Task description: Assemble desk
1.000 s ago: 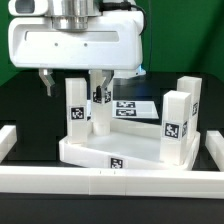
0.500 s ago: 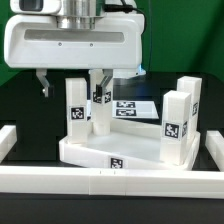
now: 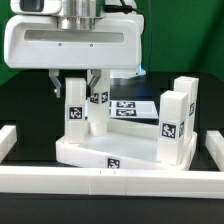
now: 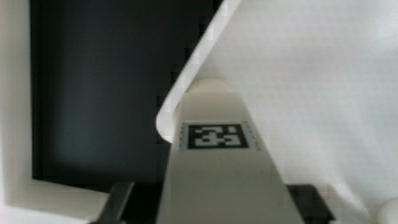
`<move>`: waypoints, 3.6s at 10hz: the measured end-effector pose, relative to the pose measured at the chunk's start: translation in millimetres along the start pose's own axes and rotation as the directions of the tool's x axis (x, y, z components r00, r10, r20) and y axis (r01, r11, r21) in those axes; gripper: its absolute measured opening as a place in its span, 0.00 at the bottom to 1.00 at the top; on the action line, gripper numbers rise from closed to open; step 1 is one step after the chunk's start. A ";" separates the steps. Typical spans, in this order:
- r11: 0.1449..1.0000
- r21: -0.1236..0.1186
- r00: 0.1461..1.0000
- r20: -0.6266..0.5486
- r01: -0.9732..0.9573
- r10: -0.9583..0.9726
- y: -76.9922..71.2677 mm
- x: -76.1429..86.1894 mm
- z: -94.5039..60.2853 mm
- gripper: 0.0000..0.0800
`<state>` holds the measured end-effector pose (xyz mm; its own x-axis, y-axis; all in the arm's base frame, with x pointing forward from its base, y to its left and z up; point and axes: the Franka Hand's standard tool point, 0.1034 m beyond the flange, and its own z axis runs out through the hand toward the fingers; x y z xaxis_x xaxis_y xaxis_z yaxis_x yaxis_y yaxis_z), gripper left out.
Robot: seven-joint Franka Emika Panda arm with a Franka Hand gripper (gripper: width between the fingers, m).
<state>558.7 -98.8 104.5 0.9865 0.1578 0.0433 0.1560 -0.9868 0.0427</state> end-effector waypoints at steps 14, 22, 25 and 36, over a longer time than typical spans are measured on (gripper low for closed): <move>0.343 0.022 0.344 0.061 -0.939 0.937 -0.5 -1.9 2.6 0.36; -0.010 0.006 -0.009 0.067 -1.000 0.998 -2.3 -0.3 4.1 0.57; 0.247 0.020 0.248 0.061 -0.969 0.967 0.0 -1.4 4.3 0.80; 0.954 0.015 0.955 0.011 -0.298 0.298 -4.7 1.7 6.0 0.81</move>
Offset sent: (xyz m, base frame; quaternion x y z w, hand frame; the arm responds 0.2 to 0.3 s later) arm -0.0009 -0.0006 0.0009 0.0214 -0.0059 0.2823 0.9591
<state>559.9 -94.1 98.4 0.9887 -0.1437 0.0432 -0.1443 -0.9895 0.0125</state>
